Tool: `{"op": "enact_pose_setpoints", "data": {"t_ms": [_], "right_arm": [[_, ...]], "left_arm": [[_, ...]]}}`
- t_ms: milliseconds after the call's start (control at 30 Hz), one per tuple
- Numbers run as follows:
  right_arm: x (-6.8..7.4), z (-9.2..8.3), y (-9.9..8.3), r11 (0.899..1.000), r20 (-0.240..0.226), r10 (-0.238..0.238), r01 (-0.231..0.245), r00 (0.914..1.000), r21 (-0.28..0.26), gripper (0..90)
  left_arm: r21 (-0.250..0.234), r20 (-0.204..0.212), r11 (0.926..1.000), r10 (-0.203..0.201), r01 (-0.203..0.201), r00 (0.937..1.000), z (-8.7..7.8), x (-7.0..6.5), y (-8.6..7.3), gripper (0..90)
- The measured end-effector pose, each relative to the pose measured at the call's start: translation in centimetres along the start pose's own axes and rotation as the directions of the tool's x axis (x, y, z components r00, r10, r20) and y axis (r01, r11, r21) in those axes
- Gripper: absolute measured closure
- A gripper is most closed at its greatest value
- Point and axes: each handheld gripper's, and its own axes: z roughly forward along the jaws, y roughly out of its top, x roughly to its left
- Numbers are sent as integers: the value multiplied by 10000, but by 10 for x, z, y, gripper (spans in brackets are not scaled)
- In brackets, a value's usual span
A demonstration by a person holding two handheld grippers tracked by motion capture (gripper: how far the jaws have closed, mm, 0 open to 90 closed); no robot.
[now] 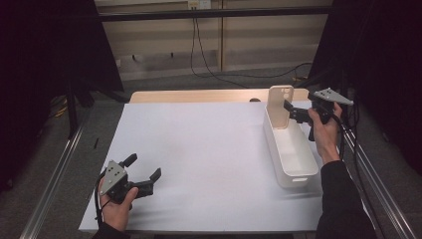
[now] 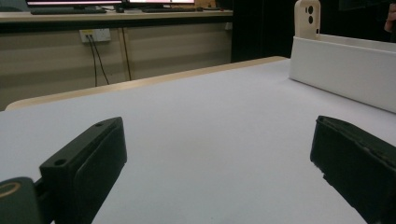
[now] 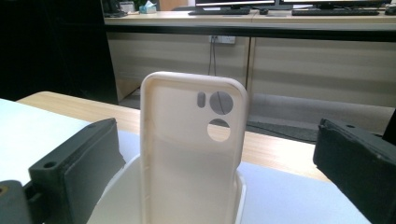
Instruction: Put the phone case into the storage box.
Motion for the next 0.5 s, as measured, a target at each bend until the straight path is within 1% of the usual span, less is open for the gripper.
{"op": "enact_pose_setpoints", "data": {"t_ms": [100, 133, 167, 333, 433, 500], "right_arm": [[0, -6, 0, 10000, 36, -47, 47, 10000, -30, 0], [0, -8, 0, 10000, 54, -6, 6, 10000, -12, 0], [-1, -10, 0, 10000, 80, 14, -14, 10000, -44, 0], [0, -20, -2, 9999, 84, 97, -96, 9999, -102, 0], [2, -27, -3, 9999, 55, 25, -25, 10000, -107, 0], [3, -31, -4, 9999, 84, -36, 37, 10000, -148, 0]], "left_arm": [[-3, 1, 10000, 73, -73, 10000, 0, 0, 0, 36], [-23, -16, 10000, 74, -74, 10000, -1, 0, 0, 36], [-43, -35, 10000, -36, 36, 10000, -1, 0, 0, 35], [-70, -23, 10000, 13, -13, 10000, -2, 1, 1, 35], [-96, -39, 9999, -48, 47, 10000, -1, 1, 1, 35], [-20, -30, 10000, 31, -31, 10000, -1, 1, 1, 36]]}}
